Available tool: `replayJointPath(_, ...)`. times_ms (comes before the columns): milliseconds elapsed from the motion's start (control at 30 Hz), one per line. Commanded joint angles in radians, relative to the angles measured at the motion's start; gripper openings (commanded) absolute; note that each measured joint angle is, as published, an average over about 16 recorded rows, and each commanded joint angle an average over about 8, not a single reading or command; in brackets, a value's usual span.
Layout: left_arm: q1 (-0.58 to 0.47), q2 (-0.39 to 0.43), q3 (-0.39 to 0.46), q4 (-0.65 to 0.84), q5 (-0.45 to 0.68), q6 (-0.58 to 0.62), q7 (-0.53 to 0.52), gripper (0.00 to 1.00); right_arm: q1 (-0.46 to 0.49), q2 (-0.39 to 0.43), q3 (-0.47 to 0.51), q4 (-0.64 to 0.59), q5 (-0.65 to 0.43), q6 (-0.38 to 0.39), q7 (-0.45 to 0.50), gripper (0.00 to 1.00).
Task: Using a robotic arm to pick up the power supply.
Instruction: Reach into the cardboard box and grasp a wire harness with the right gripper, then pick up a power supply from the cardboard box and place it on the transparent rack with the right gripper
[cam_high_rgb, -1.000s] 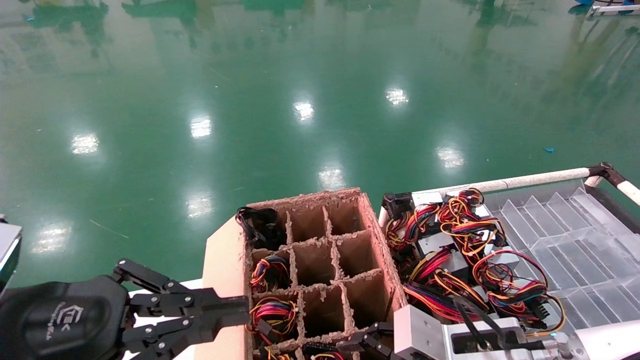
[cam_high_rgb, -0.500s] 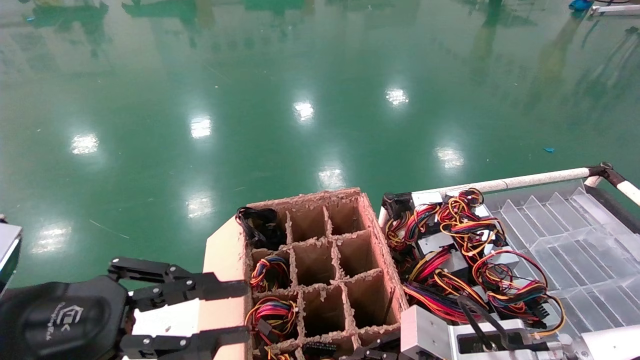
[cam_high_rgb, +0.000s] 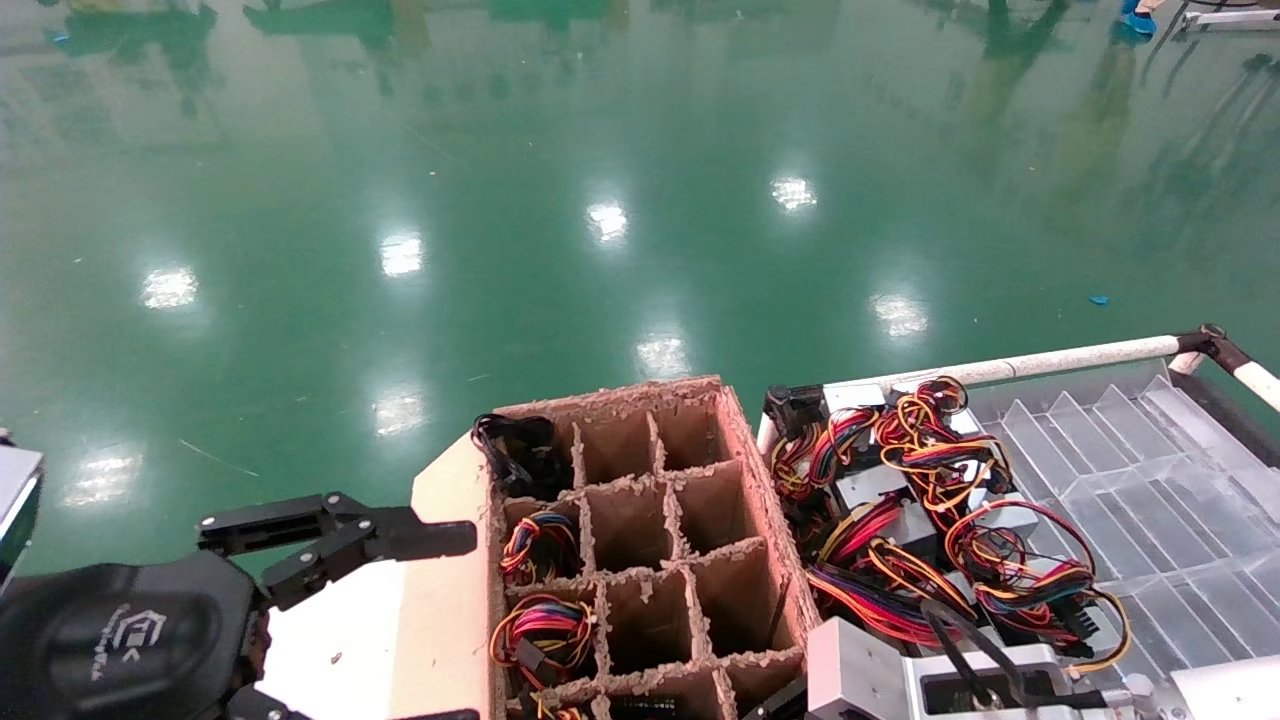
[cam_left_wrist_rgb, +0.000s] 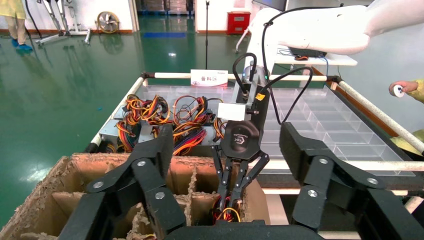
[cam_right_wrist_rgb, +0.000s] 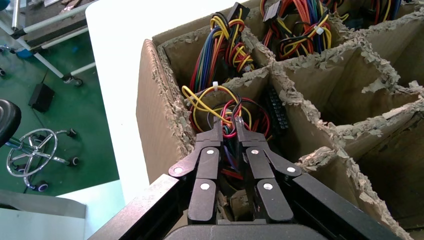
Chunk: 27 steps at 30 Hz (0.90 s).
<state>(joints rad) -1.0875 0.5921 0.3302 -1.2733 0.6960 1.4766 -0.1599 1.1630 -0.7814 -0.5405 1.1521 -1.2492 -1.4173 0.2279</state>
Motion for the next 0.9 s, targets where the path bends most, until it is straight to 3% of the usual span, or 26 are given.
replayJointPath(33,0.0,0.0,0.0,0.0,0.0,0.0,0.0,1.0,0.001,0.001,0.0,-0.001,0.0,-0.001,-0.001,0.0)
replayJointPath(433,0.0,0.0,0.0,0.0,0.0,0.0,0.0,1.0,0.013,0.032,0.024,0.035,0.041,-0.019,0.013,0.0)
replayJointPath(900,0.0,0.0,0.001,0.0,0.0,0.0,0.0,1.0,0.003,0.118,0.127,0.122,0.201,0.0,0.056,0.0)
